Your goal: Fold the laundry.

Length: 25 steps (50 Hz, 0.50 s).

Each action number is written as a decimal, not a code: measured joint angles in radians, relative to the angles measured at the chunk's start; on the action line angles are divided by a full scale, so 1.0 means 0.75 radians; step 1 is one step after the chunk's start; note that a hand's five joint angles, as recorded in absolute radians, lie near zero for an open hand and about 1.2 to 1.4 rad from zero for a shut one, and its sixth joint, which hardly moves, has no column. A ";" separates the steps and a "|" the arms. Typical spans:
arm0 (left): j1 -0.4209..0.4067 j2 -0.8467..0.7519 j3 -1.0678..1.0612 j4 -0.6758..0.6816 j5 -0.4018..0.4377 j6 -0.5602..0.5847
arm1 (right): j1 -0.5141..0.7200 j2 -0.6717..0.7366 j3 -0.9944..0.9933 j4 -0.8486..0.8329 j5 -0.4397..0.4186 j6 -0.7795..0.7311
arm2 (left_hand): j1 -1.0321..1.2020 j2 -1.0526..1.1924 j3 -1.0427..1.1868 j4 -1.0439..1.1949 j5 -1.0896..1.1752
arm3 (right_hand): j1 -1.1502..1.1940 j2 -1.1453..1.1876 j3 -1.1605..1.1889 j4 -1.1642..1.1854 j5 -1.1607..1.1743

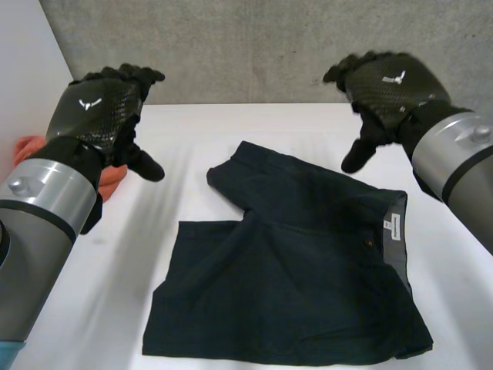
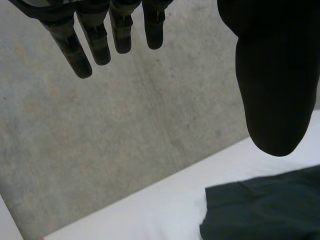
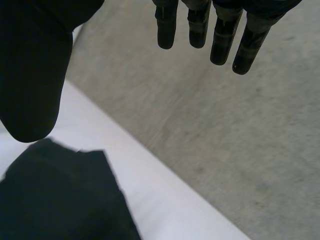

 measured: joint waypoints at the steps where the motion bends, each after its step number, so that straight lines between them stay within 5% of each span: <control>1: 0.000 0.000 -0.005 -0.010 0.001 0.001 | 0.000 0.000 -0.004 0.037 -0.013 -0.025 | 0.000 0.000 0.000 0.000 0.000 | 0.000 0.000 0.000 0.000 0.000; 11: -0.011 0.000 -0.142 -0.139 0.047 0.040 | -0.021 0.005 0.181 0.392 -0.100 -0.356 | 0.005 0.033 0.003 0.035 0.005 | 0.000 0.000 0.000 0.000 0.000; 25: -0.029 -0.050 -0.387 -0.133 0.144 0.058 | -0.240 -0.037 0.732 0.222 -0.285 -0.588 | 0.106 0.096 0.085 0.106 0.078 | 0.007 0.054 0.058 0.026 0.005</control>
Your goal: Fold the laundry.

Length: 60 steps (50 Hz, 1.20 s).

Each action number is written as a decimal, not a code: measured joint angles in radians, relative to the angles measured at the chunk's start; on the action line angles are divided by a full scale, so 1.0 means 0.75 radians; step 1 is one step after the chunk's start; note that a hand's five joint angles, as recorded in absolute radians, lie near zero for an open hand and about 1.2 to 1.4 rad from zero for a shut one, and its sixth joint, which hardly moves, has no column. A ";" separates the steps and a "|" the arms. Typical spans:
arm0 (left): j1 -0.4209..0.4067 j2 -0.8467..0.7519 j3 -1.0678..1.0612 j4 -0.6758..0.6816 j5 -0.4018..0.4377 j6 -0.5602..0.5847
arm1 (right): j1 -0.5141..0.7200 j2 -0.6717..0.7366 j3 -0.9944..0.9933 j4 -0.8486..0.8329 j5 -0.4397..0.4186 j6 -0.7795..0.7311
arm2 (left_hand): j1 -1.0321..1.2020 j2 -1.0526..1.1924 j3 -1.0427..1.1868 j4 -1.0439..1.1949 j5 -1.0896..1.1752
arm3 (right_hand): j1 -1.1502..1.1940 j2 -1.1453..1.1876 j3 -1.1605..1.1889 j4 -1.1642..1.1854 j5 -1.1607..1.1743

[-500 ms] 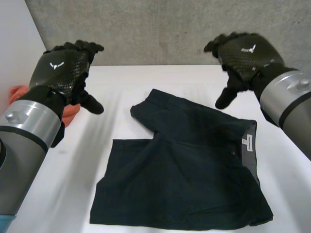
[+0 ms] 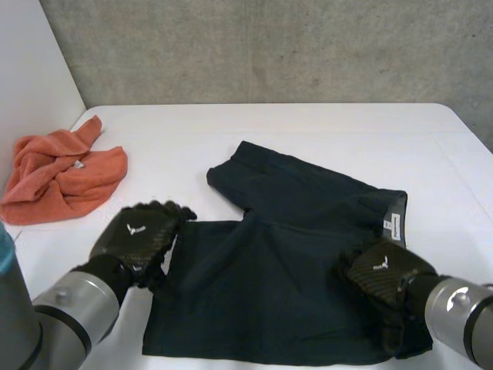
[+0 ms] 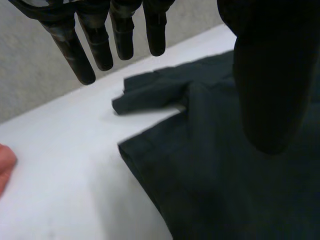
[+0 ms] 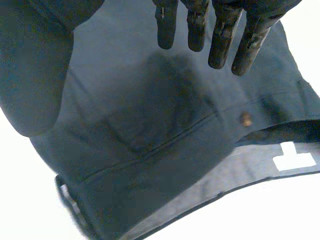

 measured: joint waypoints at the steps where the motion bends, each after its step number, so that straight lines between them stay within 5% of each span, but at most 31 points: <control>1: -0.001 -0.010 -0.008 0.004 0.002 0.000 | -0.014 -0.004 0.027 -0.012 -0.019 -0.006 | 0.000 0.000 0.000 0.000 0.000 | 0.000 0.000 0.001 0.000 0.000; 10: 0.000 -0.073 -0.028 0.037 0.001 -0.004 | -0.109 -0.053 0.186 -0.070 -0.121 -0.067 | 0.009 0.024 0.026 0.015 0.020 | 0.115 0.101 0.107 0.117 0.110; 33: -0.017 -0.064 -0.027 0.037 0.001 -0.007 | -0.266 -0.081 0.415 -0.377 -0.165 -0.178 | 0.009 0.029 0.026 0.028 0.020 | 0.420 0.519 0.497 0.512 0.480; 34: -0.019 -0.064 -0.027 0.037 0.002 -0.007 | -0.271 -0.081 0.414 -0.394 -0.172 -0.176 | 0.009 0.029 0.026 0.028 0.020 | 0.896 1.123 1.122 1.147 1.098; 35: -0.023 -0.063 -0.028 0.036 0.002 -0.007 | -0.275 -0.080 0.413 -0.406 -0.176 -0.173 | 0.009 0.029 0.026 0.028 0.020 | 0.896 1.123 1.122 1.147 1.098; 52: -0.149 -0.061 -0.023 -0.078 0.002 0.004 | -0.247 0.033 0.174 -0.480 -0.164 0.283 | 0.009 0.029 0.026 0.028 0.020 | 1.036 1.224 1.233 1.252 1.220; 60: -0.145 -0.119 -0.010 -0.088 -0.009 0.004 | -0.233 0.050 0.152 -0.473 -0.151 0.303 | 0.009 0.030 0.026 0.028 0.020 | 1.036 1.224 1.233 1.252 1.226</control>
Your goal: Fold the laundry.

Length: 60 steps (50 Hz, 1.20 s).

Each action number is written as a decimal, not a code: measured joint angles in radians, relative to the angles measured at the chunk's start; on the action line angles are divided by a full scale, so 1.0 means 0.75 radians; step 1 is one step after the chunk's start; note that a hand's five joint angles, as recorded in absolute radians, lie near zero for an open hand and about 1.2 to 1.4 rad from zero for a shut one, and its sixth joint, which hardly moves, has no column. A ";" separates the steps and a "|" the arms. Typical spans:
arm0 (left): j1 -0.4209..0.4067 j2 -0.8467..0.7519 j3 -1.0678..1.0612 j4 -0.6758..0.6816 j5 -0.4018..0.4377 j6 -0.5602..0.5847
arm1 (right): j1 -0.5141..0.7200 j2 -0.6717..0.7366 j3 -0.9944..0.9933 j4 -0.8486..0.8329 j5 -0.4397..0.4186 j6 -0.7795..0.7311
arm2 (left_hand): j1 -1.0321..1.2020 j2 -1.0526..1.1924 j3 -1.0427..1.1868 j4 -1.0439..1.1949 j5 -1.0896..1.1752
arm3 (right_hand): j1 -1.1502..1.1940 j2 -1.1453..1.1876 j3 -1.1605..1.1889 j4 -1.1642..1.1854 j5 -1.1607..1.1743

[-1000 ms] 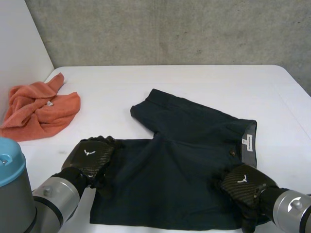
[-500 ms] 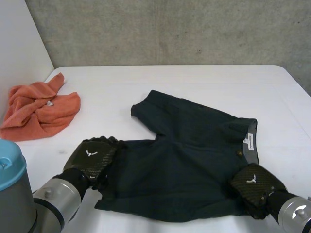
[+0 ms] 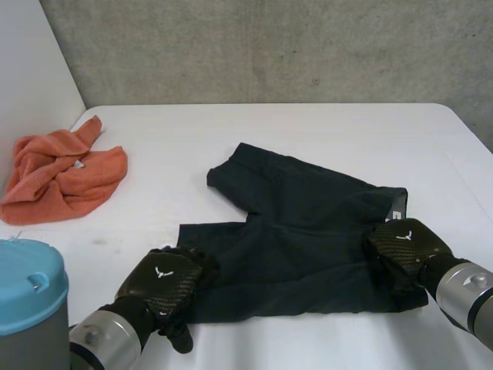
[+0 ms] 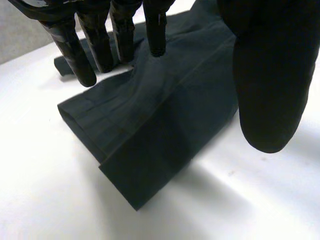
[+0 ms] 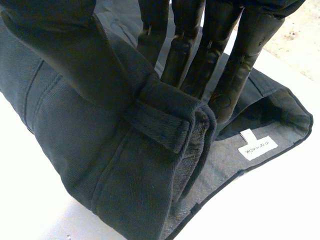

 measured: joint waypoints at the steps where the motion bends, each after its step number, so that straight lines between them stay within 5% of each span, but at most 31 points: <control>1: 0.001 -0.012 0.003 0.001 -0.001 0.000 | 0.002 0.000 0.000 0.000 0.000 -0.001 | 0.000 0.003 0.000 0.000 0.002 | 0.000 0.000 0.000 0.000 0.000; 9: 0.011 -0.170 0.048 0.019 -0.007 0.000 | 0.007 -0.005 0.002 0.001 0.000 -0.008 | 0.205 0.180 0.170 0.164 0.170 | 0.000 0.000 0.000 0.000 -0.001; 11: 0.015 -0.257 0.087 0.036 -0.017 0.000 | 0.007 -0.010 0.002 0.003 0.000 -0.008 | 0.831 0.761 0.763 0.758 0.754 | 0.000 0.000 0.000 0.000 0.000; 14: 0.019 -0.306 0.124 0.051 -0.042 0.000 | 0.008 -0.018 0.001 0.008 0.001 -0.008 | 1.118 1.086 1.075 1.085 1.080 | 0.000 0.000 0.000 0.000 0.000; 24: 0.016 -0.122 0.190 0.064 -0.160 0.032 | 0.008 -0.178 -0.051 0.150 0.077 -0.039 | 1.139 1.191 1.187 1.192 1.141 | 0.000 0.000 0.000 0.000 0.000; 38: -0.020 0.209 0.074 -0.235 -0.168 0.326 | 0.009 -0.312 -0.095 0.848 0.195 -0.489 | 1.139 1.191 1.187 1.192 1.141 | 0.000 0.000 0.000 0.005 0.001; 60: 0.007 -0.251 0.377 -0.073 -0.167 0.347 | 0.100 0.043 -0.247 0.514 0.215 -0.178 | 1.140 1.196 1.187 1.198 1.165 | -0.027 -0.059 -0.064 -0.059 -0.036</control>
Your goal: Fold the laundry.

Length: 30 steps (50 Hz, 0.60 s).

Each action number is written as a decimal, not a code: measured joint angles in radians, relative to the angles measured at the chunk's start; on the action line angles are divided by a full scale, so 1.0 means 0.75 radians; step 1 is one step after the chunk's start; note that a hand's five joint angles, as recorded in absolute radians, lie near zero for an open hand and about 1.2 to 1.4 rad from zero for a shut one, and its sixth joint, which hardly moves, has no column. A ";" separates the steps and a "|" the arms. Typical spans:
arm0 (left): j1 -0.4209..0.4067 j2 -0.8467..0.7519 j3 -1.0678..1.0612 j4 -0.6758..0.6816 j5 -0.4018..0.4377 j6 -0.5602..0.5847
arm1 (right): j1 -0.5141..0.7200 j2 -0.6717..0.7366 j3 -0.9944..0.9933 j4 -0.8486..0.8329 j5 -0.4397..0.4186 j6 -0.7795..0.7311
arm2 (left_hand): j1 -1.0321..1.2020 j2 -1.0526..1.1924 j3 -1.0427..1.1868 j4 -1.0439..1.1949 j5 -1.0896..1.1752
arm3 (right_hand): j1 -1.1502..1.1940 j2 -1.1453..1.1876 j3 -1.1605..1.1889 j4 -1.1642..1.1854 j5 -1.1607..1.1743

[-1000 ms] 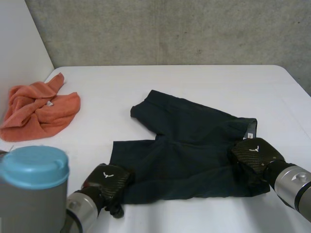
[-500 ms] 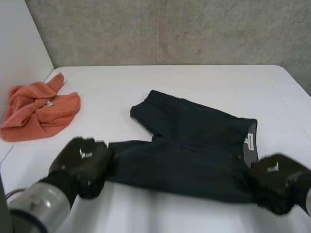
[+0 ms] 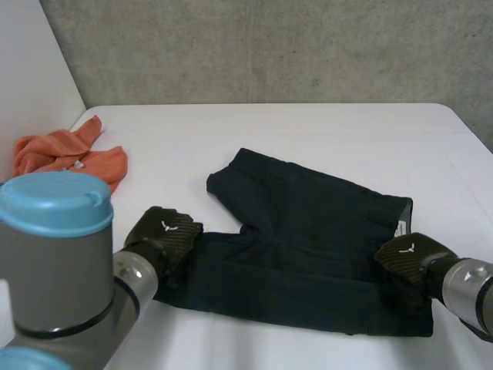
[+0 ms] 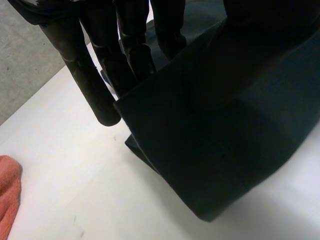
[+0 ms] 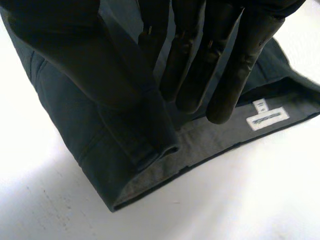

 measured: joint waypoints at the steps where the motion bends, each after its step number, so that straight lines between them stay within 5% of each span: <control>1: 0.000 -0.010 0.008 0.001 0.000 0.000 | 0.000 0.017 -0.007 0.001 0.000 0.015 | -0.001 0.000 0.000 0.000 0.000 | 0.000 0.000 0.000 0.000 0.000; 7: -0.002 -0.082 0.065 0.006 -0.003 -0.003 | -0.004 0.089 -0.052 0.062 -0.001 0.079 | 0.000 0.000 0.000 0.000 0.000 | -0.267 -0.336 -0.347 -0.352 -0.301; 30: 0.001 -0.113 0.062 0.002 -0.010 0.004 | -0.013 0.091 -0.164 0.362 -0.027 0.069 | 0.000 0.000 0.000 0.000 0.000 | -0.551 -0.652 -0.676 -0.693 -0.674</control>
